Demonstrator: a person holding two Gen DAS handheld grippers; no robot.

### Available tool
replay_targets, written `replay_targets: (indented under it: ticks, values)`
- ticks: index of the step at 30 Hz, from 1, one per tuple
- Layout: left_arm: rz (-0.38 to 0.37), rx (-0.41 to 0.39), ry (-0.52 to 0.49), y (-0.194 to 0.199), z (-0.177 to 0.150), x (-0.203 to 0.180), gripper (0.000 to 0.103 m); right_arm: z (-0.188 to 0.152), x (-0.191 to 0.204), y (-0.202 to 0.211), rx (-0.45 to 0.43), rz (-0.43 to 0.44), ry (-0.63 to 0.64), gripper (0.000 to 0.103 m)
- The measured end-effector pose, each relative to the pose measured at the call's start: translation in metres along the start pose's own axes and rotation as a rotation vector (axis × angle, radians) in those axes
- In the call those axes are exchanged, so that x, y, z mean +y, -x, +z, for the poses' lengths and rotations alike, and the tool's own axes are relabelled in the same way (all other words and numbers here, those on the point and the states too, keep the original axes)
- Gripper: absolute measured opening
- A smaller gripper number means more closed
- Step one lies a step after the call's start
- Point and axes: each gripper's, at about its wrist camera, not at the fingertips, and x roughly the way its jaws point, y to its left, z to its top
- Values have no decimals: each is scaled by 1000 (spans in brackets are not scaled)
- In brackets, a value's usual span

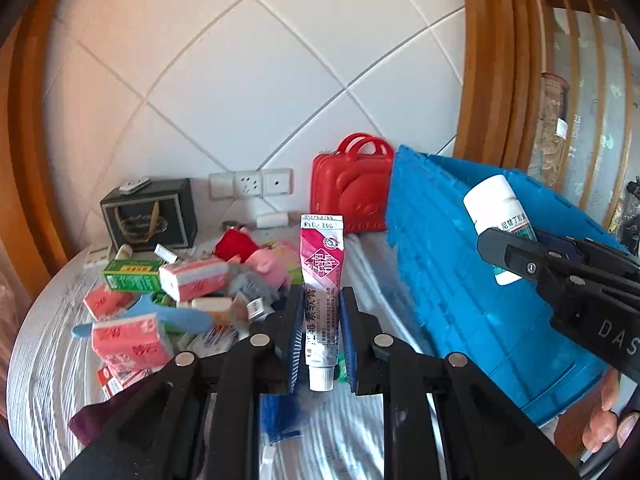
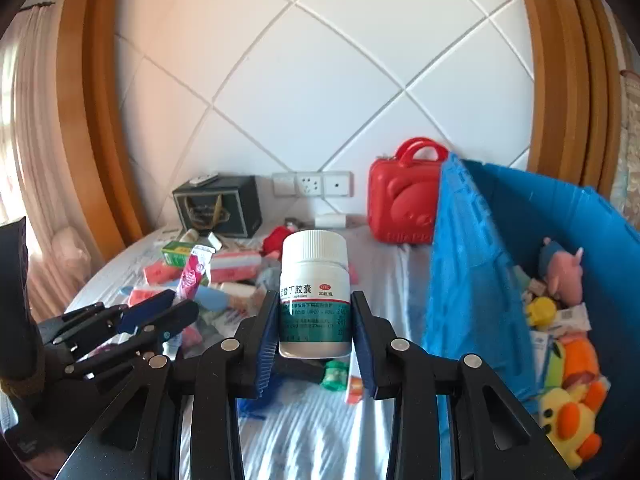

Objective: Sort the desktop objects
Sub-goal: 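Carry the tube and pill bottle into the blue crate and open both tools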

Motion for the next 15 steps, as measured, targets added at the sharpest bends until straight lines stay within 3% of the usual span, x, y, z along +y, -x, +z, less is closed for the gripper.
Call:
replay_targets:
  ticks: [5, 8, 12, 15]
  values:
    - [-76, -41, -39, 9, 34, -62, 17, 23, -54, 50, -87, -107, -23, 34]
    - [-123, -46, -69, 10, 51, -103, 17, 29, -98, 70, -95, -176, -52, 34]
    - [-191, -20, -136, 3, 71, -165, 17, 30, -163, 87, -54, -267, -76, 34]
    - [-234, 56, -196, -17, 78, -215, 17, 25, -211, 88, 22, -314, -79, 34]
